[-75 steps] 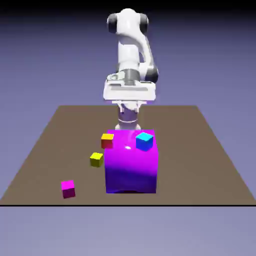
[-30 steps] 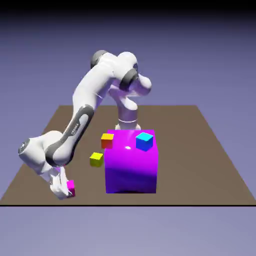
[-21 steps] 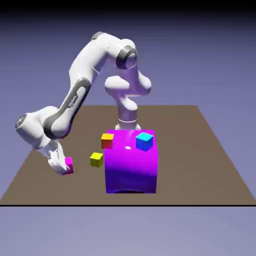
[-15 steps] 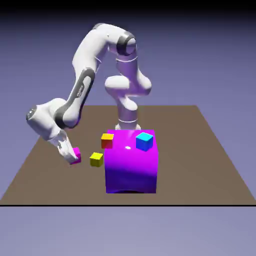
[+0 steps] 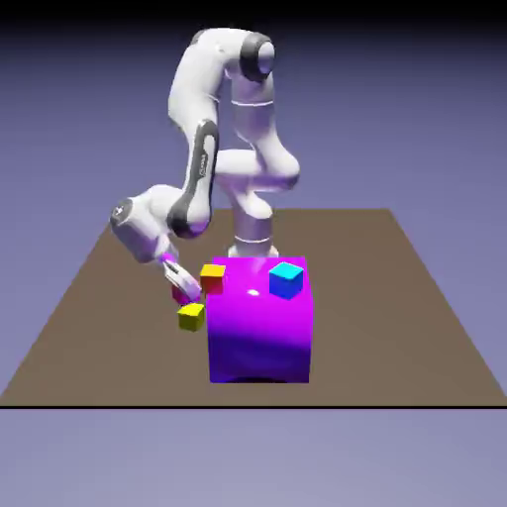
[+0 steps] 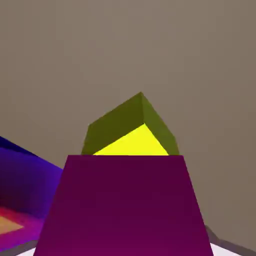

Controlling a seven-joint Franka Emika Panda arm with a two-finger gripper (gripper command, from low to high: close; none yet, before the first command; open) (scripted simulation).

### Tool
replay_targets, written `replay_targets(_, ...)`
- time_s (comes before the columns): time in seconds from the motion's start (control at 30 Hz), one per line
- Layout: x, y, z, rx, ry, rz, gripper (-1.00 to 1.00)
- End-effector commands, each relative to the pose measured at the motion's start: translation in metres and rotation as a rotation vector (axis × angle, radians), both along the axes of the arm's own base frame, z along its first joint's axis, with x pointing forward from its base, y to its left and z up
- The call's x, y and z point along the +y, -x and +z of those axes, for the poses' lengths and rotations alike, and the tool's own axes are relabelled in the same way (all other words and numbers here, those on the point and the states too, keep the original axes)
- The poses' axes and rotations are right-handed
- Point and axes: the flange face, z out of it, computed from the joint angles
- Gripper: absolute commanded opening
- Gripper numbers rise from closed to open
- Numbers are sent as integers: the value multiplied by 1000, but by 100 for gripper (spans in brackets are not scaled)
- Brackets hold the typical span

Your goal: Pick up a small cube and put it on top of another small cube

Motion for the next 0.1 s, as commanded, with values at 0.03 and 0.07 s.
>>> replay_targets(0.03,0,0,0,2,1,1,100)
replay_targets(0.07,-4,-5,14,0,-1,2,100)
